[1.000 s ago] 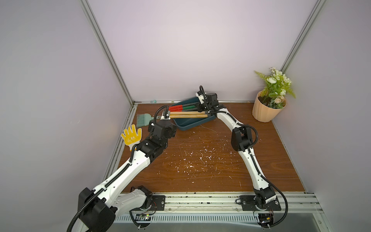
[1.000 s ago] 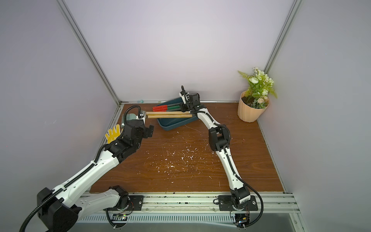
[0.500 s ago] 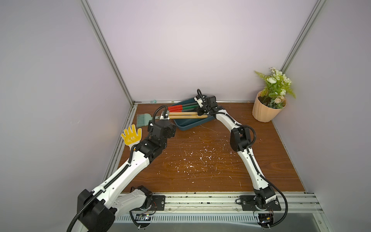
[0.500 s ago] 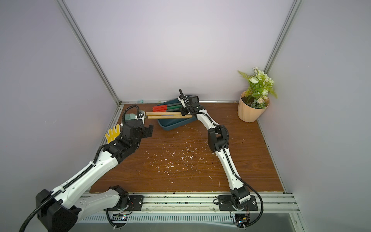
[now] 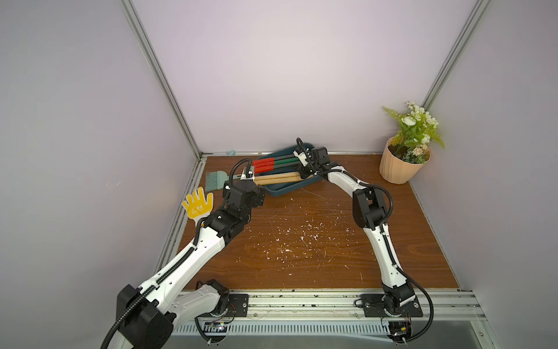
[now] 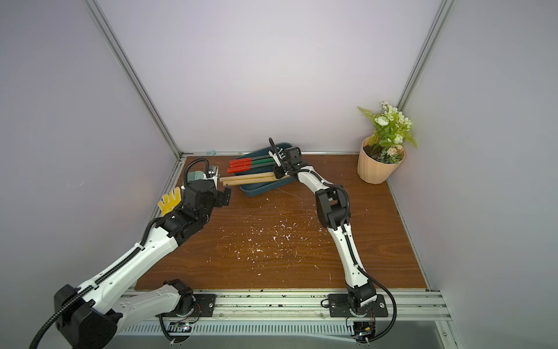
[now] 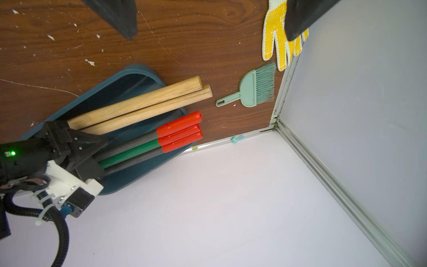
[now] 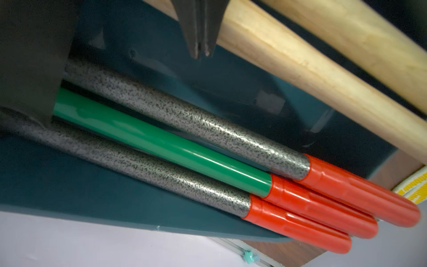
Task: Put the small hoe into the storage box
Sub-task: Adjust the hoe in the storage box, then reset both arms
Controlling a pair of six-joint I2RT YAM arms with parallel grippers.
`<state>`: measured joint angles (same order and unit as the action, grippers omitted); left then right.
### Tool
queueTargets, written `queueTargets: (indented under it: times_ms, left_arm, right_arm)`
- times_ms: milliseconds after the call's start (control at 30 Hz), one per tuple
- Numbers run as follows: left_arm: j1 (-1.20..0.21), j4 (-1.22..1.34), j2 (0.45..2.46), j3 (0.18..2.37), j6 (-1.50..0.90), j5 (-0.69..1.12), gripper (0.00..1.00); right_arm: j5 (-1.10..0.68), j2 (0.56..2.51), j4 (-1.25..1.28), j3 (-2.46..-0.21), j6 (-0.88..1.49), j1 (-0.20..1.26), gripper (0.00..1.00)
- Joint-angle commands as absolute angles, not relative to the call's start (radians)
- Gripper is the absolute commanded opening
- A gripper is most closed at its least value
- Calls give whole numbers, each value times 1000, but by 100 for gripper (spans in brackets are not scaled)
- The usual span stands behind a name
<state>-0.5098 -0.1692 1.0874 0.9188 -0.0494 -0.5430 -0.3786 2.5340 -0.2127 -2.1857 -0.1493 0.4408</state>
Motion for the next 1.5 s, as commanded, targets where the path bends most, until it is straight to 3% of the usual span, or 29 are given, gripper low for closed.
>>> queueTargets:
  times_ms: [0, 67, 167, 367, 533, 767, 867, 1000, 1200, 1300, 1467]
  left_arm:
    - [-492, -87, 1079, 894, -98, -552, 100]
    - [-489, -39, 1093, 879, -113, -567, 100]
    - [-459, 37, 1115, 828, -148, -583, 100]
    - [-363, 243, 1126, 633, -221, -662, 100]
    - [-273, 399, 1158, 507, -236, -647, 100]
    - [-199, 630, 1233, 364, -155, -583, 100]
    - [-194, 709, 1299, 330, -127, -558, 100]
    - [-192, 783, 1371, 349, -78, -536, 100]
    - [-114, 863, 1448, 382, -60, -445, 100]
    - [-40, 1038, 1450, 289, -97, -343, 100]
    - [-26, 1110, 1487, 264, -55, -218, 100]
  right_arm:
    - [-343, 2501, -199, -2303, -138, 448, 13]
    - [-333, 2525, -258, -2425, -126, 448, 29]
    - [-303, 2446, -243, -2401, -97, 452, 39]
    - [-114, 1961, 81, -1705, -43, 447, 61]
    - [105, 1608, 139, -1213, 20, 423, 79]
    - [432, 1207, 238, -644, 131, 300, 88]
    - [527, 1188, 288, -530, 88, 247, 97]
    - [614, 1172, 385, -431, 118, 212, 97]
    - [570, 1198, 877, -208, 51, 182, 99]
    - [482, 1271, 954, -227, 8, 160, 100]
    - [345, 1417, 1040, -300, -20, 138, 100]
